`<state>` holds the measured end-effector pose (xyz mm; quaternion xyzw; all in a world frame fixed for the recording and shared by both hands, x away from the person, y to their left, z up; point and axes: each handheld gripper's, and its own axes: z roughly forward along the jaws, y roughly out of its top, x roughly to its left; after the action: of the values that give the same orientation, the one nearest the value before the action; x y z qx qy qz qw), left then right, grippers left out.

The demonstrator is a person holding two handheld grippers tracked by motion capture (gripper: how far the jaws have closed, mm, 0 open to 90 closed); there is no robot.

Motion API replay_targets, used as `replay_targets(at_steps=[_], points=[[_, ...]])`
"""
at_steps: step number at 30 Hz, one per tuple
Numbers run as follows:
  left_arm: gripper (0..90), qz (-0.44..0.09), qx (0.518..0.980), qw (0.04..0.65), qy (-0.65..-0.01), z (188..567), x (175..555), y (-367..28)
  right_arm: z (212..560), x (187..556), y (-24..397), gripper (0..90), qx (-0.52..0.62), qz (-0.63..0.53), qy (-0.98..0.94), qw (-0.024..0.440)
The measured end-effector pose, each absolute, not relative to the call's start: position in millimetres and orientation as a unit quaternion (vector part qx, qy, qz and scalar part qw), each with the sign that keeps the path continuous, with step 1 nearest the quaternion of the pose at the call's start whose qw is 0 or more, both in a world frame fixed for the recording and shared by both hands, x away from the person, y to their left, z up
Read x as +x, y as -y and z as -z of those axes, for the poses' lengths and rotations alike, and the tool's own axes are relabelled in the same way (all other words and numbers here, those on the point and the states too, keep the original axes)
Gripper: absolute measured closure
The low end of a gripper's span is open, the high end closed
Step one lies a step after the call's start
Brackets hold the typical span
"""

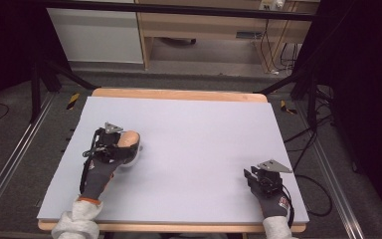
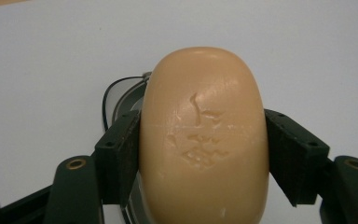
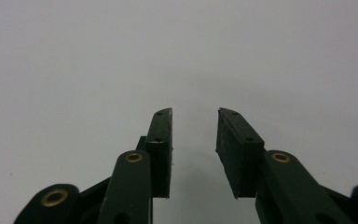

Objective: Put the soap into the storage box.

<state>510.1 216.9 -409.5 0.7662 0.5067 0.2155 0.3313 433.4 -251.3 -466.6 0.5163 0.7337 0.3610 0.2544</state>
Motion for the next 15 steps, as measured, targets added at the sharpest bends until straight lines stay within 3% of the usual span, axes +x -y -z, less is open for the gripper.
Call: replay_targets(at_steps=[15], points=[[31.9,-0.214,0.759,0.323,-0.523,421.4,516.1,-218.3,467.8,434.1,251.2,66.0,0.514,-0.359,-0.736,0.256]])
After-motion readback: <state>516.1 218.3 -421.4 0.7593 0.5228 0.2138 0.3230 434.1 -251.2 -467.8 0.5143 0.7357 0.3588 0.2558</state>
